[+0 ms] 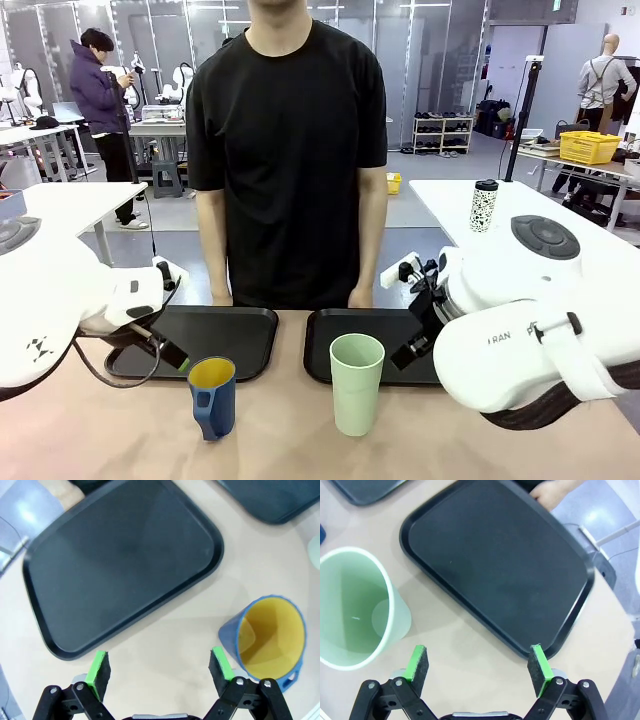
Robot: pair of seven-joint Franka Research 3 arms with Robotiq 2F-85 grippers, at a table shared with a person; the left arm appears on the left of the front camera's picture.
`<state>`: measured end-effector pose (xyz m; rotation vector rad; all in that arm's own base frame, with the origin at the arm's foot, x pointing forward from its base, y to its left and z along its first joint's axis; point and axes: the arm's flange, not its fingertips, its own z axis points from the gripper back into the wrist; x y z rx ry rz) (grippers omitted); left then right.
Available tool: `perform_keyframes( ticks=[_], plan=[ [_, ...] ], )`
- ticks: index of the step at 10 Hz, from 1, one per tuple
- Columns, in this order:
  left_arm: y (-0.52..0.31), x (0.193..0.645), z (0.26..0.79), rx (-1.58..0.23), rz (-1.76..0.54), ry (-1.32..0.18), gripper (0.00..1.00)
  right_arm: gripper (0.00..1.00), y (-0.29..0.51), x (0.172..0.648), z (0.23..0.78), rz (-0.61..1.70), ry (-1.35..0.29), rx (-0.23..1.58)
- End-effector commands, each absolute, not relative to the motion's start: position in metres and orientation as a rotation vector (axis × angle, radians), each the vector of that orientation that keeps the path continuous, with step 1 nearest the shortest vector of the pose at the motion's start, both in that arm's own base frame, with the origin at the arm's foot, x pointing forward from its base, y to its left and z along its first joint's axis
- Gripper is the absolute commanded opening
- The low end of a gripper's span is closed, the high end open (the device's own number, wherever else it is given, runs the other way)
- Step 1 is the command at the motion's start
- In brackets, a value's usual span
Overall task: Sort and store the cups by type.
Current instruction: Pick up the Reusable plastic cup.
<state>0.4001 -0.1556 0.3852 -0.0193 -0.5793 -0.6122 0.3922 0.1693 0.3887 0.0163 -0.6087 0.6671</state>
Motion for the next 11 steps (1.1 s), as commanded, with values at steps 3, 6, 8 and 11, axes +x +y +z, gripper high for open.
perform_keyframes(
  ticks=[3,6,8,11],
  plan=[
    [-0.19,0.365,0.453,-0.017,-0.529,-0.73,1.0,1.0,0.186,0.348,0.482,0.554,-0.728,-0.049],
    [-0.19,0.348,0.466,-0.014,-0.57,-0.808,1.0,1.0,0.187,0.328,0.495,0.547,-0.763,-0.103],
    [-0.189,0.343,0.464,0.016,-0.569,-0.824,1.0,1.0,0.189,0.323,0.492,0.539,-0.772,-0.142],
    [-0.196,0.359,0.481,-0.043,-0.575,-0.81,1.0,1.0,0.188,0.331,0.51,0.574,-0.772,-0.081]
  ],
)
